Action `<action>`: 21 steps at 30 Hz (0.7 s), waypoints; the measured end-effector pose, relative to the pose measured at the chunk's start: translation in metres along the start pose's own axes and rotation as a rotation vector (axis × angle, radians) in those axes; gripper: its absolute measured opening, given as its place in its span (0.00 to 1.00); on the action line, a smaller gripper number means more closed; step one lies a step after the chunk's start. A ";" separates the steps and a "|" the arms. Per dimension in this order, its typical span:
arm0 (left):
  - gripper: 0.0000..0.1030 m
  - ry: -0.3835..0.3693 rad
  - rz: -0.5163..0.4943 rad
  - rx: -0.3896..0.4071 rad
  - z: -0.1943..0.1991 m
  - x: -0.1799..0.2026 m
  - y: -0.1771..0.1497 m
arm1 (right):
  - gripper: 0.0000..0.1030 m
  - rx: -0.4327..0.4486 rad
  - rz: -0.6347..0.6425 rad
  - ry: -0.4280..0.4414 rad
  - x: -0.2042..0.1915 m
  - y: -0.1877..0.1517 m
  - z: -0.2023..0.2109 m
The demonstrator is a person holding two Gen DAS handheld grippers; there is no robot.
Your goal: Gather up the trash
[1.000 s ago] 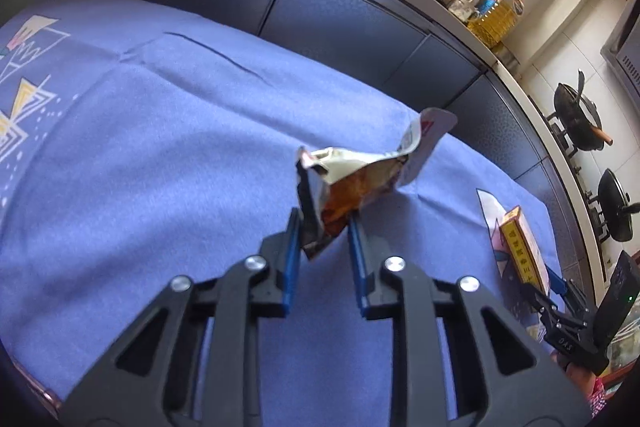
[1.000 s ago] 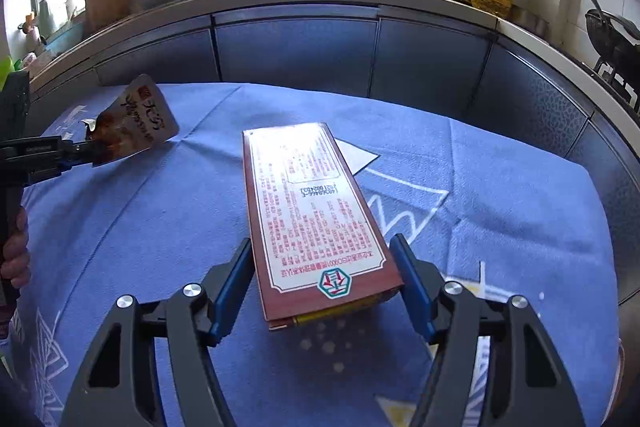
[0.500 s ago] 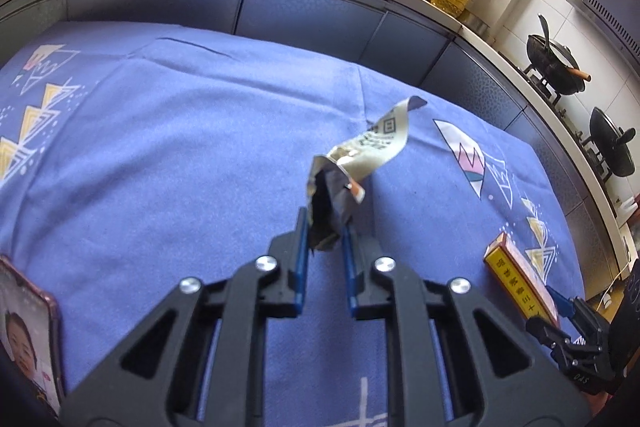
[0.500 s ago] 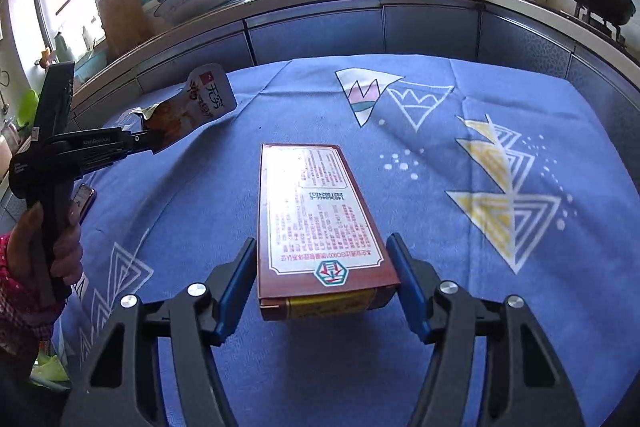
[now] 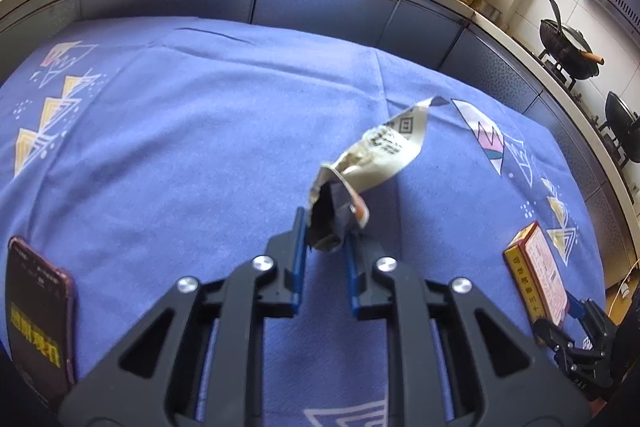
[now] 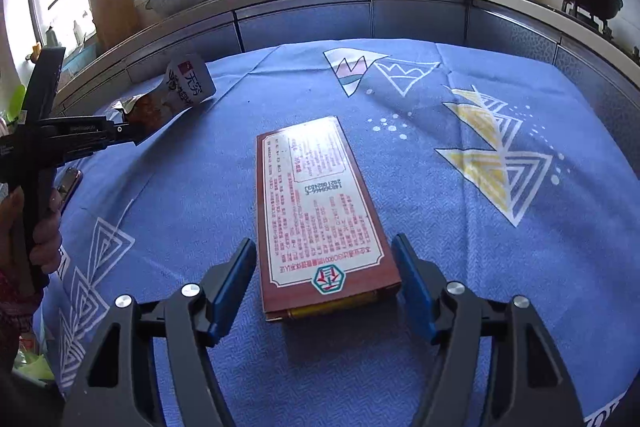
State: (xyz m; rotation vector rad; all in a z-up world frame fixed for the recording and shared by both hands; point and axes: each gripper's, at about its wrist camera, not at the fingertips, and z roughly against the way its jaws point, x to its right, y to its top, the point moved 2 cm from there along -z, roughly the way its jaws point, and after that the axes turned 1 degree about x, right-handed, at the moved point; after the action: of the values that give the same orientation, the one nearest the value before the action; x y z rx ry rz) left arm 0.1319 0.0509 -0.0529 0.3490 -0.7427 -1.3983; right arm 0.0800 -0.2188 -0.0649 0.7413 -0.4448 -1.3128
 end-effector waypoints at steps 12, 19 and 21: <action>0.30 0.039 -0.093 0.043 0.003 0.002 -0.021 | 0.84 -0.007 -0.002 -0.015 -0.005 -0.006 0.000; 0.44 0.006 -0.047 0.086 0.024 -0.013 -0.019 | 0.94 -0.028 0.027 -0.027 -0.010 -0.007 -0.004; 0.47 0.000 -0.039 0.108 0.034 -0.018 -0.014 | 0.96 -0.034 0.037 -0.029 -0.012 -0.007 -0.005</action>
State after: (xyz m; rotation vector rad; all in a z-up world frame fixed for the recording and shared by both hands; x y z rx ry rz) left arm 0.0989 0.0730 -0.0414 0.4500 -0.8173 -1.3976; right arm 0.0755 -0.2067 -0.0722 0.6832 -0.4564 -1.2950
